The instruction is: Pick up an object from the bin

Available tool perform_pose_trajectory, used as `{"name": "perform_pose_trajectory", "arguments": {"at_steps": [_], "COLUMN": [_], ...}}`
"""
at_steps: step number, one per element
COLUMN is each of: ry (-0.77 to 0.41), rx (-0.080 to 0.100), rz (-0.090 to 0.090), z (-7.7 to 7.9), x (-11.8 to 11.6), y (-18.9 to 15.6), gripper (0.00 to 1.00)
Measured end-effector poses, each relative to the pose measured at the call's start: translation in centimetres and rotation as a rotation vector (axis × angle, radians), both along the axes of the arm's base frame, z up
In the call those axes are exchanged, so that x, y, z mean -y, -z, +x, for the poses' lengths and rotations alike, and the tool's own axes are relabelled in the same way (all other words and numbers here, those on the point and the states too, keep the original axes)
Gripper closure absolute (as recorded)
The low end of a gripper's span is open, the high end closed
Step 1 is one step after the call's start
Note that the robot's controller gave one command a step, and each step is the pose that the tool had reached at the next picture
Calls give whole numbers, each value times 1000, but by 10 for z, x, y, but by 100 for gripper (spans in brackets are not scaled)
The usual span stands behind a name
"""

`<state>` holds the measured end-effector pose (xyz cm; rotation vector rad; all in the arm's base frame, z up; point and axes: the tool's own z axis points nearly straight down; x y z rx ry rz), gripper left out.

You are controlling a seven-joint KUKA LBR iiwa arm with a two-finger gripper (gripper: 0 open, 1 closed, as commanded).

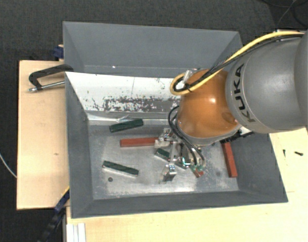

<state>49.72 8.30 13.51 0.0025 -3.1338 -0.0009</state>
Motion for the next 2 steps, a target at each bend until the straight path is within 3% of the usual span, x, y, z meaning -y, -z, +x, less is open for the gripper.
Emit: {"name": "perform_pose_trajectory", "arguments": {"at_steps": [1, 2], "ry": [1, 177], "rx": [8, 20], "rz": [1, 3], "z": [2, 59], "x": [0, 19], "y": [-4, 46], "gripper": [0, 0]}}
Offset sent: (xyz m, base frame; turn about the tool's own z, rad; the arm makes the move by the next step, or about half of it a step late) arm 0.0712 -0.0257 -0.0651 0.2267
